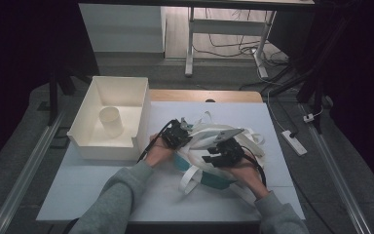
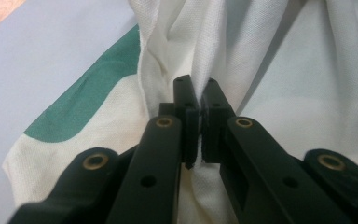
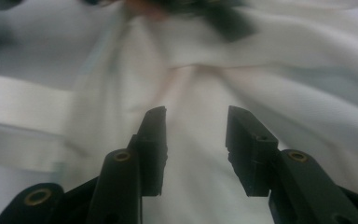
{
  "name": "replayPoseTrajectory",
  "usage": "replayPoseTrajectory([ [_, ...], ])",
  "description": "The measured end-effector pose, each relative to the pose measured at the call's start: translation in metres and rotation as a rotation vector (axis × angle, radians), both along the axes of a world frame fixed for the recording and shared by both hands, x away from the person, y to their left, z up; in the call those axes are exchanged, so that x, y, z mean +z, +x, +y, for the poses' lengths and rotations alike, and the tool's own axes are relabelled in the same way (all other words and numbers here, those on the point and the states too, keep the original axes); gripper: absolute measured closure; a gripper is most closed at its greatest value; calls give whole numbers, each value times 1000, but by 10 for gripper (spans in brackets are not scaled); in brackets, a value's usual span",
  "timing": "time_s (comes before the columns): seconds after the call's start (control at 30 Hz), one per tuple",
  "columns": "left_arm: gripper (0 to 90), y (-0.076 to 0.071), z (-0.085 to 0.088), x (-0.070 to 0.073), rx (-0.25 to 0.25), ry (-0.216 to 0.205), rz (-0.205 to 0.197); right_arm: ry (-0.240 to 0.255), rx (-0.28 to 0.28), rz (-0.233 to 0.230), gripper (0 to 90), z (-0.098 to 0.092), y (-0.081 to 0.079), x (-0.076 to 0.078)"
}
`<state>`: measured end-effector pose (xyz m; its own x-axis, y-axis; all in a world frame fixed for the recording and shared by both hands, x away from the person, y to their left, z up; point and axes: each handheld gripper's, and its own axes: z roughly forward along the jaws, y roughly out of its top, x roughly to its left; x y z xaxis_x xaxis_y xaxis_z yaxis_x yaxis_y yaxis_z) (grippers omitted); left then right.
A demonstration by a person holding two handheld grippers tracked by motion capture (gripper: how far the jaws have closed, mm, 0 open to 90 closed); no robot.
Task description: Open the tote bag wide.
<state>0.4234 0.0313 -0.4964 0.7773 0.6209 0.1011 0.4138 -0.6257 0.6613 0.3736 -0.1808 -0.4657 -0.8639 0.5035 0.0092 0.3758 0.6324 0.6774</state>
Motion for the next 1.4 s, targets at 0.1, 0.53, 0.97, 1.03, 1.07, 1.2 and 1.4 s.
replayPoseTrajectory([
  [0.1, 870, 0, 0, 0, -1, 2, -1, -8, 29, 5, 635, 8, -10, 0],
  [0.53, 870, 0, 0, 1, 3, -10, 6, -85, 83, 57, 895, 11, -30, -11],
  [0.97, 872, 0, 0, 2, -9, -12, 42, -80, 133, 79, 900, 6, -56, -22],
  [1.03, 871, 0, -1, 1, -7, -8, 42, -81, 131, 83, 900, 6, -56, -24],
  [1.07, 871, 0, -1, 1, -6, -9, 43, -82, 130, 83, 900, 6, -57, -25],
  [1.2, 871, 0, -1, 0, -6, -13, 48, -94, 133, 74, 900, 6, -59, -27],
  [1.4, 868, -1, -1, 1, -10, -15, 41, -71, 138, 84, 895, 4, -56, -27],
])
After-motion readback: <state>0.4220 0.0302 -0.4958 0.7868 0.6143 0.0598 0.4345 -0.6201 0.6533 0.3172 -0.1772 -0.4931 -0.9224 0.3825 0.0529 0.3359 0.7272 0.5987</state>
